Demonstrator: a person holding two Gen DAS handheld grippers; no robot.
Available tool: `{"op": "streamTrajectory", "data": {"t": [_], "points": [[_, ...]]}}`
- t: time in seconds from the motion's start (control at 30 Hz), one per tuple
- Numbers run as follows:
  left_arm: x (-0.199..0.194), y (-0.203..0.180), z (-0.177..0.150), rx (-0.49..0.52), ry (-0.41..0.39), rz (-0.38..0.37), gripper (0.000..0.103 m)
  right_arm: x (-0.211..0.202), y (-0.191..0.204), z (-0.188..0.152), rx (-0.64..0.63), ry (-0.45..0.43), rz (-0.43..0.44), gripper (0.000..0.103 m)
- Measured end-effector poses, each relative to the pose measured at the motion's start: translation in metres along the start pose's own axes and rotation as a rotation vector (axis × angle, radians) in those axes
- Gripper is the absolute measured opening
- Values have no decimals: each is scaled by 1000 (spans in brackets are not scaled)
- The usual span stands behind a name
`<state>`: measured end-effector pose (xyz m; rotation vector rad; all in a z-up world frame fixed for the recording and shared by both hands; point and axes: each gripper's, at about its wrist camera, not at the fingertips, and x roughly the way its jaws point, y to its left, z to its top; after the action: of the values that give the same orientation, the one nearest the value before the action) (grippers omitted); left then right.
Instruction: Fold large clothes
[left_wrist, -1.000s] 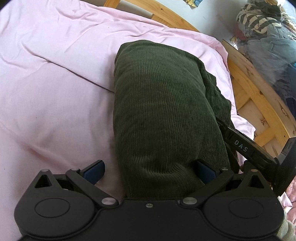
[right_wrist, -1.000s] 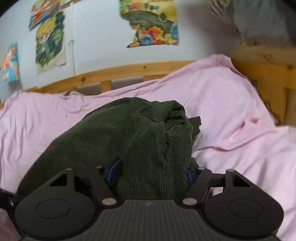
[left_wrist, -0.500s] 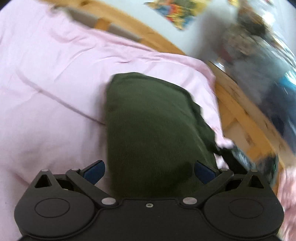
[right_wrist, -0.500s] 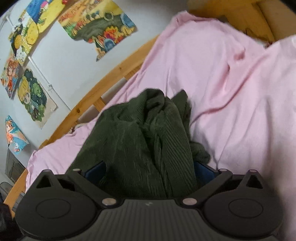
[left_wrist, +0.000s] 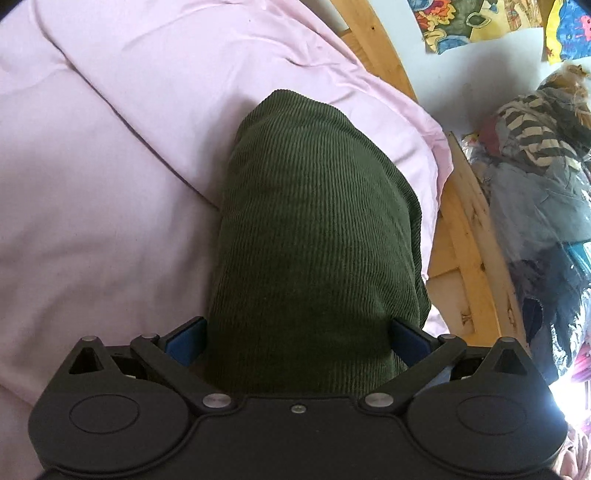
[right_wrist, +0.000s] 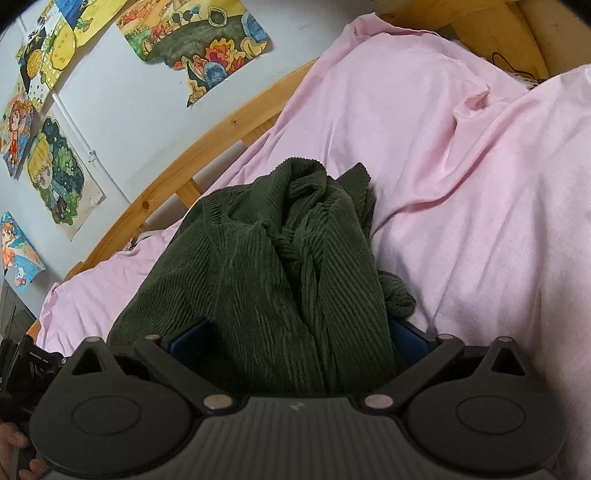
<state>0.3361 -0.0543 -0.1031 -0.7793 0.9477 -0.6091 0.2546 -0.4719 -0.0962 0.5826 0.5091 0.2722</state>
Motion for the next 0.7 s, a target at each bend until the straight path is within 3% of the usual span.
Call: {"op": "streamTrajectory", "data": {"t": [0.03,0.17,0.43,0.7], "points": [[-2,-3,-1,8,-3,17,102,-1,0,-1,-2,-2,3,101],[-3,-29,0,104,-7,99,100,-5,-3,-4,48,-19,43,80],[-10,-53,-5,198,-17,138,92,-20,3,-7,71,-57,49,51],[-43,-86,-24,340,-42,167,90,-45,30,-8,16,-71,124,45]]}}
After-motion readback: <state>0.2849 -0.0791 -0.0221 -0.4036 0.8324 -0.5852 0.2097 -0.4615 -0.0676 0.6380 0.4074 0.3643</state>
